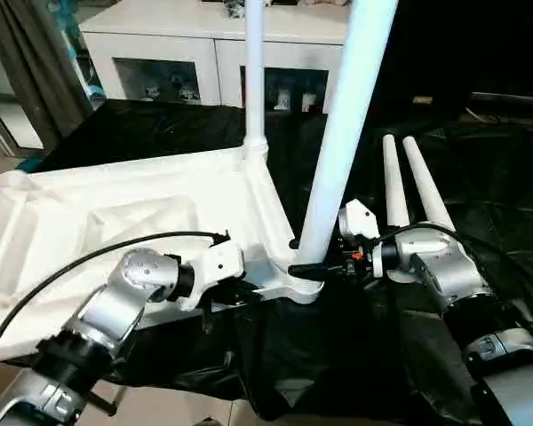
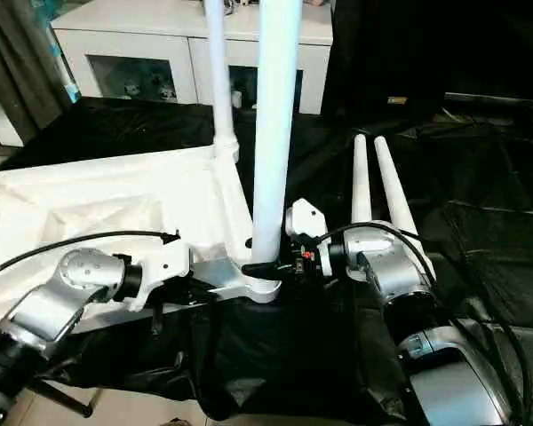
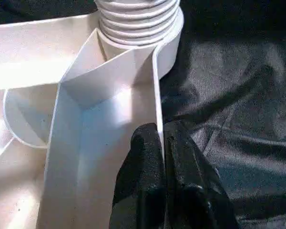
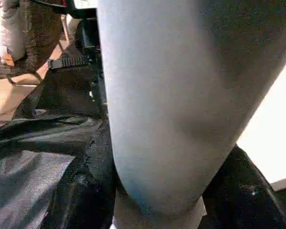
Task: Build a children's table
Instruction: Insert table leg to table base
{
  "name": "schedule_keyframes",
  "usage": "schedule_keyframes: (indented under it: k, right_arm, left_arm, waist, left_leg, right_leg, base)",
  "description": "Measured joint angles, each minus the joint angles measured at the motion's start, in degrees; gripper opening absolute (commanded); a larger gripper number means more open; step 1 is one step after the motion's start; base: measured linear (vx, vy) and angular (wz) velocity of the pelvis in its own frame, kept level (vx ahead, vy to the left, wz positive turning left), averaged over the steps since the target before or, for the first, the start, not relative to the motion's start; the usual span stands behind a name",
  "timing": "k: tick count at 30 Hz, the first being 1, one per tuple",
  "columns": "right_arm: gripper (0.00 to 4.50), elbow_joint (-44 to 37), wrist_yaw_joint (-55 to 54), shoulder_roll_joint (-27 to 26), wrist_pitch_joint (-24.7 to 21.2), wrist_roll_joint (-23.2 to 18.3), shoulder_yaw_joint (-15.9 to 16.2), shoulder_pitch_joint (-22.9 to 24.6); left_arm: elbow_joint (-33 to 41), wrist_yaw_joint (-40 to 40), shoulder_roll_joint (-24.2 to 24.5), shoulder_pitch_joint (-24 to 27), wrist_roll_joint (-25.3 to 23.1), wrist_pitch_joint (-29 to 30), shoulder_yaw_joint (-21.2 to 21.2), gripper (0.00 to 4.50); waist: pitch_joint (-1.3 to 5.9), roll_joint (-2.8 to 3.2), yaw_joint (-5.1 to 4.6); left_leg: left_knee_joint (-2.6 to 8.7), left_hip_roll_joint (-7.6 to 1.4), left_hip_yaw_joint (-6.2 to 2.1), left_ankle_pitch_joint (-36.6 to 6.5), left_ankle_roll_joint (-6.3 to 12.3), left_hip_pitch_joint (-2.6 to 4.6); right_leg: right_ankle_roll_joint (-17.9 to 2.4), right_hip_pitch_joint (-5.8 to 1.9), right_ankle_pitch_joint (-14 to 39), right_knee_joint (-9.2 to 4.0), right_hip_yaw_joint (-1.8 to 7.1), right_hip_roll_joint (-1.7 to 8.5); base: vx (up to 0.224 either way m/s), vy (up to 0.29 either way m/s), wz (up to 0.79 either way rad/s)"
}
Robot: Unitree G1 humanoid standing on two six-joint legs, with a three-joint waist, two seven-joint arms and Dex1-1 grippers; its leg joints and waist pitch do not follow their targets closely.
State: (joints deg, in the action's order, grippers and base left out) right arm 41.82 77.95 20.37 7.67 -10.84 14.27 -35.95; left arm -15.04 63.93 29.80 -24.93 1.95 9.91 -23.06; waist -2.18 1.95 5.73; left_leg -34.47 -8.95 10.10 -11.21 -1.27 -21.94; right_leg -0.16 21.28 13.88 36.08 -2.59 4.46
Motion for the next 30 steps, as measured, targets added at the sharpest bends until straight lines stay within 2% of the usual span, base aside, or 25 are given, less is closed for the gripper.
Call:
schedule_keyframes:
  k: [4, 6, 9, 16, 21, 25, 30]
  right_arm:
    - [1.91, 2.0, -2.4, -1.7, 0.3, 0.0, -1.1, -0.4]
    - [1.91, 3.8, -8.4, -4.0, 0.7, 0.0, -1.9, -0.6]
    - [1.91, 5.4, -15.3, -5.5, 0.8, 0.2, -3.0, -0.8]
    - [1.91, 10.4, -34.2, -10.8, -1.4, 2.1, -5.4, -3.8]
    - [1.91, 15.4, -46.0, -13.7, -3.5, 2.6, -7.2, -7.8]
    - [1.91, 18.4, -53.3, -15.4, -5.0, 3.1, -8.4, -10.2]
    - [1.91, 19.8, -57.9, -16.7, -5.8, 4.0, -9.6, -11.8]
  left_arm:
    - [-1.0, -0.1, -0.1, -0.2, -0.1, 0.0, 0.4, 0.00]
    - [-2.8, -1.6, -0.6, -0.9, -0.6, 0.1, 1.1, 0.00]
    - [-4.4, -4.8, -2.2, -1.9, -1.8, 1.2, 1.8, 0.00]
    - [-6.9, -13.4, -7.1, -5.9, -3.8, 10.0, 2.4, 0.00]
    - [-9.0, -21.4, -13.5, -8.8, -5.2, 17.0, 3.7, 0.00]
    - [-10.1, -28.4, -19.2, -9.9, -6.1, 21.6, 4.9, 0.00]
    - [-10.1, -32.1, -21.6, -10.6, -6.2, 23.8, 5.2, 0.00]
  waist:
    - [0.01, -0.02, -0.37]
    - [-0.13, -0.07, -0.86]
    - [-0.27, -0.17, -0.97]
    - [-0.39, -0.18, -1.65]
    - [-0.46, -0.01, -2.09]
    - [-0.30, 0.33, -2.09]
    - [-0.28, 0.32, -2.06]
  left_leg:
    - [0.04, 0.00, 0.00, 0.0, -0.01, 0.28]
    - [0.10, -0.01, 0.01, 0.0, -0.04, 0.72]
    - [0.20, -0.01, 0.03, 0.0, -0.09, 0.85]
    - [0.50, 0.00, 0.03, 0.0, -0.14, 0.93]
    - [0.63, 0.02, 0.03, 0.1, -0.14, 0.95]
    - [0.72, 0.04, 0.04, 0.0, -0.14, 1.00]
    - [0.75, 0.05, 0.08, 0.0, -0.13, 0.96]
  right_leg:
    - [0.0, -0.22, 0.0, -0.02, 0.01, 0.00]
    - [-0.1, -0.48, 0.0, 0.01, 0.08, -0.03]
    - [0.0, -0.42, 0.0, -0.02, 0.11, -0.02]
    - [0.1, -0.18, 0.1, -0.22, 0.11, -0.02]
    - [0.0, -0.22, 0.0, -0.50, 0.08, -0.02]
    - [0.0, -0.30, 0.0, -0.97, 0.06, -0.02]
    - [-0.2, -0.36, -0.2, -1.07, 0.08, -0.02]
  base:
    - [0.000, 0.000, 0.00]
    - [0.000, 0.000, 0.00]
    - [0.000, 0.000, 0.00]
    - [0.000, 0.000, 0.00]
    - [0.000, 0.000, 0.00]
    - [0.000, 0.000, 0.00]
    - [0.000, 0.000, 0.00]
